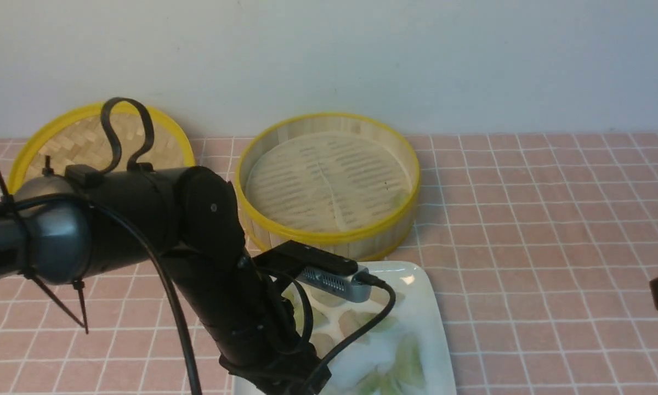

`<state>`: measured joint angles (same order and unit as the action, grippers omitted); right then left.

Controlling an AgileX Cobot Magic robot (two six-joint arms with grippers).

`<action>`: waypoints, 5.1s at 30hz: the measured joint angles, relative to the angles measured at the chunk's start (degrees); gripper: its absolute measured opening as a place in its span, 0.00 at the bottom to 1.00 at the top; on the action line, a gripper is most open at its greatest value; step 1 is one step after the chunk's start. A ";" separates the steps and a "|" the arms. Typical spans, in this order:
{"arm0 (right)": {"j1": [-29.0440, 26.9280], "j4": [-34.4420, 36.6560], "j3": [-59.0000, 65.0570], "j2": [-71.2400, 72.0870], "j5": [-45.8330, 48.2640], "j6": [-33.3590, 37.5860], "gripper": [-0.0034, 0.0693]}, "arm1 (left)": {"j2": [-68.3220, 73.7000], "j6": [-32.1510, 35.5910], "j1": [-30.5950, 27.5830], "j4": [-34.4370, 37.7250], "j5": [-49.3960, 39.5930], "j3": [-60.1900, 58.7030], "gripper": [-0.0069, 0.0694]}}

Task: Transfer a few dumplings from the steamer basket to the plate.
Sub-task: Use the left arm to put the dumpling into the plate, then use the right arm to grab a dumpling from inside the steamer

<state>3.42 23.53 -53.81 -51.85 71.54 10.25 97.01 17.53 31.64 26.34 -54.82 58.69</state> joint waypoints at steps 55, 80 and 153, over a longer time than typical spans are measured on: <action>22.81 -27.57 -76.01 -89.21 -1.10 7.53 0.60 | -57.52 -31.39 0.00 -30.65 -14.05 -1.02 0.08; 22.75 -19.26 -88.70 -90.84 -0.14 -0.37 0.50 | -57.52 -31.56 0.00 -32.12 -14.05 -1.02 0.08; 24.46 -30.91 -77.14 -85.17 -0.23 -7.66 0.16 | -57.54 -33.90 0.00 -36.72 -17.34 -1.02 0.08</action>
<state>27.88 -7.38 -130.95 -137.02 71.31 2.60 39.47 -16.37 31.64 -10.38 -72.15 57.67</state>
